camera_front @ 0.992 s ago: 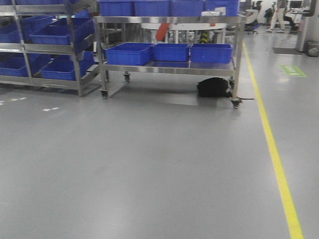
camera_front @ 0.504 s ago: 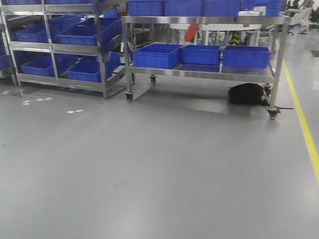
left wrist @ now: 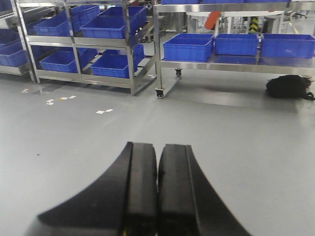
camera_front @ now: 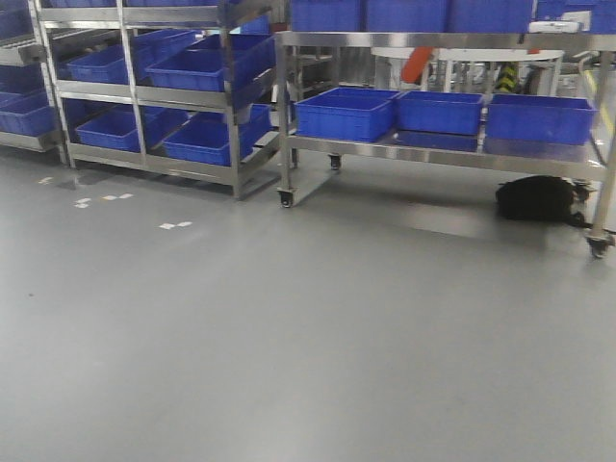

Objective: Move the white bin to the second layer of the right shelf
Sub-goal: 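Drive the base across the floor toward the roller shelf rack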

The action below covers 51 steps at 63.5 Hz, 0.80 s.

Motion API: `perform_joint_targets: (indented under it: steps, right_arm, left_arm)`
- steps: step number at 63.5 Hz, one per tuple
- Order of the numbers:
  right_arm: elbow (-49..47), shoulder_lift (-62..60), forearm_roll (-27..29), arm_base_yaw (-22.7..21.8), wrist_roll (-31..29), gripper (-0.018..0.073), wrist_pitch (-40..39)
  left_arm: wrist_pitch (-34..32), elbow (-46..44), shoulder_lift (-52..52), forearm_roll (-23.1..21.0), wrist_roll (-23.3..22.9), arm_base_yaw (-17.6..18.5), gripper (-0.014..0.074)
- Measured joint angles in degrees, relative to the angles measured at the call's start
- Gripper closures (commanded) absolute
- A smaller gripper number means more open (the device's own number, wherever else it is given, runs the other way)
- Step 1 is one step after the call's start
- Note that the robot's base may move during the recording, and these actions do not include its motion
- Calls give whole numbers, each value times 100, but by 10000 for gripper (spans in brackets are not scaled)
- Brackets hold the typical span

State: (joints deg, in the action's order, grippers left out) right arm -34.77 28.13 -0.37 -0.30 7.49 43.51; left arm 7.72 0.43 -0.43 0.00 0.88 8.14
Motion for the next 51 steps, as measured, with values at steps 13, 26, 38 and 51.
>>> perform_joint_targets:
  steps: [13,26,38,51]
  right_arm:
    - [0,0,0,0,0,399,0]
    - [0,0,0,0,0,399,0]
    - [0,0,0,0,0,399,0]
    - [0,0,0,0,0,399,46]
  left_arm:
    - [0,0,0,0,0,0,512]
    - [0,0,0,0,0,0,512]
    - [0,0,0,0,0,0,512]
    - [0,0,0,0,0,0,512]
